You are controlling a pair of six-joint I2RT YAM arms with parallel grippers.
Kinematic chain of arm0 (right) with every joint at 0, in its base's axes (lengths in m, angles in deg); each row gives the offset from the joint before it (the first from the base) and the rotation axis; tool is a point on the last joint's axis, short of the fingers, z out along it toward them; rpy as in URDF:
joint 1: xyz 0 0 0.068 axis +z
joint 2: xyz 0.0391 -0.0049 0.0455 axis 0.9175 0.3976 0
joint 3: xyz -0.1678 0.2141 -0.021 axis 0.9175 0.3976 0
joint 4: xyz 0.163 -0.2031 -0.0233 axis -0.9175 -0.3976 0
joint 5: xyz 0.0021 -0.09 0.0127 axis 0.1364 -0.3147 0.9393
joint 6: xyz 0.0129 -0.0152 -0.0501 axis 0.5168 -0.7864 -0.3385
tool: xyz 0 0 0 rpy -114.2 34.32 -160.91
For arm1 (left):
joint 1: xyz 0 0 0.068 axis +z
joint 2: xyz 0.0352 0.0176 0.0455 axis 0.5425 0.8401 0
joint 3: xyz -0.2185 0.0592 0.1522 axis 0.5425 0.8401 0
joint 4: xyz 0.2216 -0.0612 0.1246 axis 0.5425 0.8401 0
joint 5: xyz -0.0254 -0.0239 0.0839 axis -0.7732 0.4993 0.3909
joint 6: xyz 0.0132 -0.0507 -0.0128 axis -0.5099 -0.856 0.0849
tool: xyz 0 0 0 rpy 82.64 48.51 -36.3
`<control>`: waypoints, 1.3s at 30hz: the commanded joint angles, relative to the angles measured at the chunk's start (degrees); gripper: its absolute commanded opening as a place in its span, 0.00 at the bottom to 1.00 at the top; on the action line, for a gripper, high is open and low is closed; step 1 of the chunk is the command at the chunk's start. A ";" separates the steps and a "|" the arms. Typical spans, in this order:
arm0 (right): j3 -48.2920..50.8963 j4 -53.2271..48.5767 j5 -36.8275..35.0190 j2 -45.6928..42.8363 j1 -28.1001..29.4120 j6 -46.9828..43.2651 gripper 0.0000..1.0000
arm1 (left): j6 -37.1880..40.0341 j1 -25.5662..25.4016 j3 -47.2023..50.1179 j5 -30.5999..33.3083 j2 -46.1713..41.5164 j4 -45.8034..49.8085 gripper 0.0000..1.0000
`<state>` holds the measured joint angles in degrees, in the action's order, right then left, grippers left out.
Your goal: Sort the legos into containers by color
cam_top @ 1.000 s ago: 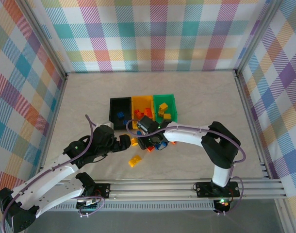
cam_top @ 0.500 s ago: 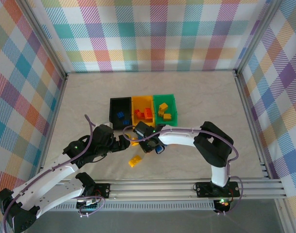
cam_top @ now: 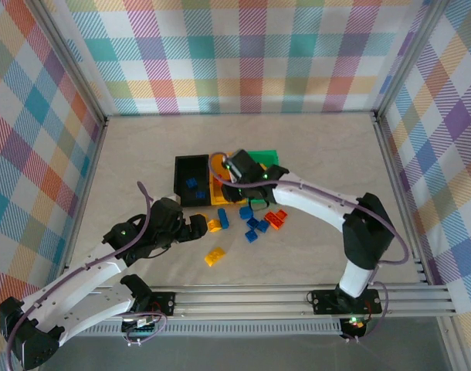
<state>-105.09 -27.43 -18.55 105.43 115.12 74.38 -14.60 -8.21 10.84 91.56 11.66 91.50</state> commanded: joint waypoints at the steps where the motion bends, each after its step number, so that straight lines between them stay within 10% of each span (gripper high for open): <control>1: -7.52 -1.93 0.65 6.95 -2.55 -1.02 0.32 | 1.78 0.68 0.92 -1.46 0.52 -0.89 1.00; 8: -26.00 -7.74 0.12 20.21 -5.96 0.44 0.36 | 3.19 0.71 1.02 -2.79 1.82 0.09 1.00; 17: -31.28 -7.64 1.96 21.01 -6.91 1.16 0.70 | 4.74 0.77 1.20 -5.23 4.72 -1.53 1.00; 27: -3.62 2.52 5.25 2.36 -6.97 6.21 0.75 | 7.68 -3.45 0.83 -12.56 14.46 -6.15 0.97; 39: 21.53 9.34 4.96 -15.57 -7.00 11.92 0.77 | 8.87 -15.09 -4.65 -5.19 33.77 -7.49 0.88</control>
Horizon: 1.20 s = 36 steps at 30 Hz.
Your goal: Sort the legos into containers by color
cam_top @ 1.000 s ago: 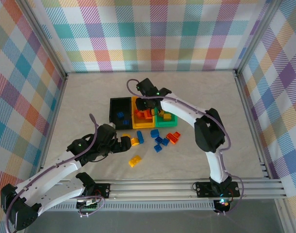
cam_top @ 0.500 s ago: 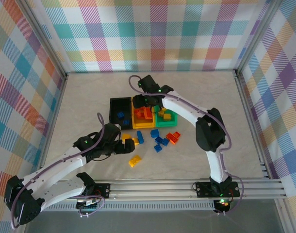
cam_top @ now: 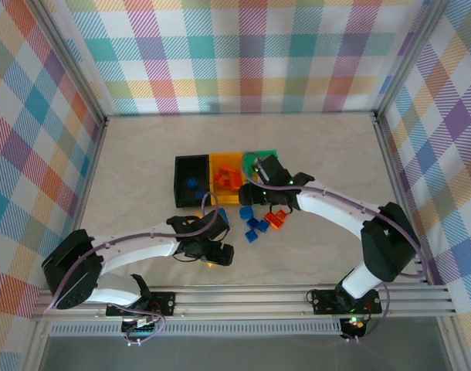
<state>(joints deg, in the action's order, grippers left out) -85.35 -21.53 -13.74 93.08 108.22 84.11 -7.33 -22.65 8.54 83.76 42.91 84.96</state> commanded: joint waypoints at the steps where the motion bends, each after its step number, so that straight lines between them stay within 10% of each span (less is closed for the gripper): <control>1: 2.56 3.39 -0.14 -4.00 -0.08 2.31 0.77 | 1.87 -0.89 -2.93 3.07 3.89 -0.72 0.85; 23: 9.18 3.83 -2.29 -11.30 -4.11 3.01 0.77 | 0.39 -4.42 -7.32 9.00 7.54 2.23 0.33; 36: 14.62 3.26 -3.68 -16.73 -5.00 4.79 0.77 | 7.44 9.01 -34.24 2.65 17.61 -0.57 0.29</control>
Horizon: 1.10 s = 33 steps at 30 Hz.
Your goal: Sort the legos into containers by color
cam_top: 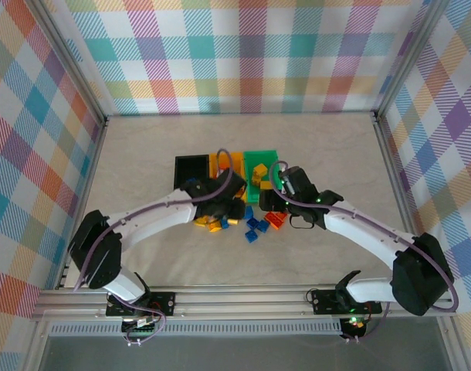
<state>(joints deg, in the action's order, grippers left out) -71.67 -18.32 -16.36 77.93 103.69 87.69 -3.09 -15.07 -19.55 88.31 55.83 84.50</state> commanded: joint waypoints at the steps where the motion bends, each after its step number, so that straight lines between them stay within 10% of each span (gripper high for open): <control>1: 1.22 0.06 -1.02 -1.87 -0.53 1.29 0.77 | 3.61 1.95 -8.66 -2.09 6.88 0.34 0.28; 13: 2.37 -1.65 -1.28 -4.81 -1.11 1.23 0.78 | 5.40 3.64 -37.40 -1.40 29.60 8.52 0.26; 19: 2.62 -1.96 -1.12 -5.40 -1.05 1.27 0.79 | 4.64 3.69 -43.86 -2.04 34.37 10.59 0.53; 33: 3.23 -0.68 7.45 0.73 0.15 -1.78 0.76 | 0.78 3.64 -23.50 -4.05 12.80 0.87 0.94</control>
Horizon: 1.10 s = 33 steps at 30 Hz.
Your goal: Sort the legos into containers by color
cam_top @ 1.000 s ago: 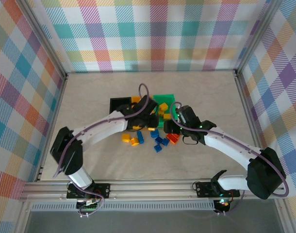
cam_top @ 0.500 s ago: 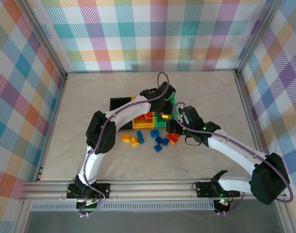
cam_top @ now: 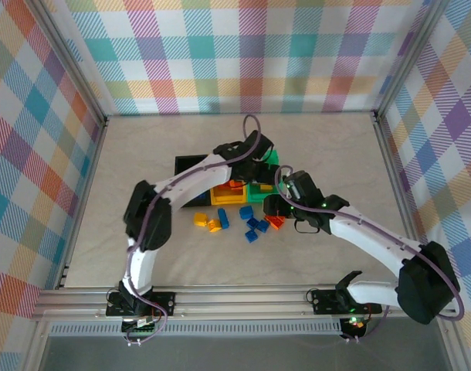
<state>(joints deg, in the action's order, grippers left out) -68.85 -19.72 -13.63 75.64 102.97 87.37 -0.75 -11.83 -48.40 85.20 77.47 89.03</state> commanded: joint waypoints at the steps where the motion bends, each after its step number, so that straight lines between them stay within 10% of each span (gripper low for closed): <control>1: 0.17 0.84 5.35 4.08 1.73 -1.99 0.76 | -1.97 0.39 8.71 -0.79 -11.84 -4.81 0.98; 15: -11.91 1.79 -2.76 21.96 10.19 -7.08 0.79 | -12.40 0.42 54.18 6.01 -54.67 -6.18 1.00; 33: -20.95 1.67 -5.17 34.12 10.79 -6.74 0.56 | -15.32 0.59 61.30 10.71 -69.18 3.69 1.00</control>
<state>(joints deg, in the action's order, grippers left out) -88.13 -18.05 -18.72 108.82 113.18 81.12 -15.72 -11.62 13.07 94.34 8.75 90.36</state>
